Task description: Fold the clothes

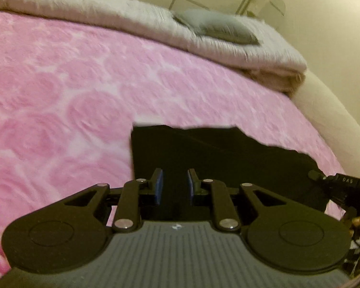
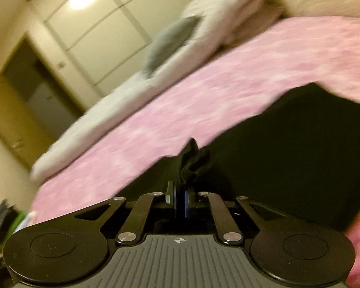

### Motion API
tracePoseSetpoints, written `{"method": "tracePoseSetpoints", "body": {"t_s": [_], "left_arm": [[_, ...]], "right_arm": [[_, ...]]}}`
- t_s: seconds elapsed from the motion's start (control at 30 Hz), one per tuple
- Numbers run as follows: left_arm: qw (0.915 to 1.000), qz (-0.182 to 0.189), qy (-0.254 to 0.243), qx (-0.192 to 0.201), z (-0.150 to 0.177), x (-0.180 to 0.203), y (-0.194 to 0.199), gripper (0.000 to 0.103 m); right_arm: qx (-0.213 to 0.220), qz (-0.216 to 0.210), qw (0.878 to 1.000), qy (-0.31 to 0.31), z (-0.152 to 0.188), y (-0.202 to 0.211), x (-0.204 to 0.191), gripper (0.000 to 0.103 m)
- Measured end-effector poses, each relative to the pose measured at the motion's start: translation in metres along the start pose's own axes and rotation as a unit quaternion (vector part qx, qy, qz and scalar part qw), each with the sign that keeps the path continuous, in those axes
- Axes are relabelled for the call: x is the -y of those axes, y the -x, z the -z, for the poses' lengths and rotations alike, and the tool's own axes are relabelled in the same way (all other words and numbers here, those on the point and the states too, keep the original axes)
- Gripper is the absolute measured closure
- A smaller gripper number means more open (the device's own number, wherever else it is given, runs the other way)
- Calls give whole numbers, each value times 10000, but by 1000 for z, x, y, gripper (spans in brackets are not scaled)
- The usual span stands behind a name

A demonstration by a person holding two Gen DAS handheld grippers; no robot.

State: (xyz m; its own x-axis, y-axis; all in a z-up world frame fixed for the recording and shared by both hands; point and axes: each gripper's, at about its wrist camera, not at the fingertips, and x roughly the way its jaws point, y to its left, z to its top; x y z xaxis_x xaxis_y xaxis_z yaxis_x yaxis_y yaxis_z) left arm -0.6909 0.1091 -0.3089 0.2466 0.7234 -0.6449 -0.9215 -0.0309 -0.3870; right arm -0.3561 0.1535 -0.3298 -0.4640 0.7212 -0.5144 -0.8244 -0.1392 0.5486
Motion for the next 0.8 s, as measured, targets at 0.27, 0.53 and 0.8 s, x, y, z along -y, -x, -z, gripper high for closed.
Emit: {"method": "tracePoseSetpoints", "body": {"t_s": [0.27, 0.53, 0.8], "left_arm": [[9990, -67, -215, -392, 7, 29, -29, 87], [9971, -115, -498, -566, 7, 48, -45, 86], [9955, -154, -703, -614, 6, 65, -54, 86]], "right_arm": [[417, 100, 9990, -153, -32, 27, 36, 98], [735, 742, 9942, -275, -43, 46, 84, 98], [995, 583, 9933, -102, -60, 68, 105, 98]]}}
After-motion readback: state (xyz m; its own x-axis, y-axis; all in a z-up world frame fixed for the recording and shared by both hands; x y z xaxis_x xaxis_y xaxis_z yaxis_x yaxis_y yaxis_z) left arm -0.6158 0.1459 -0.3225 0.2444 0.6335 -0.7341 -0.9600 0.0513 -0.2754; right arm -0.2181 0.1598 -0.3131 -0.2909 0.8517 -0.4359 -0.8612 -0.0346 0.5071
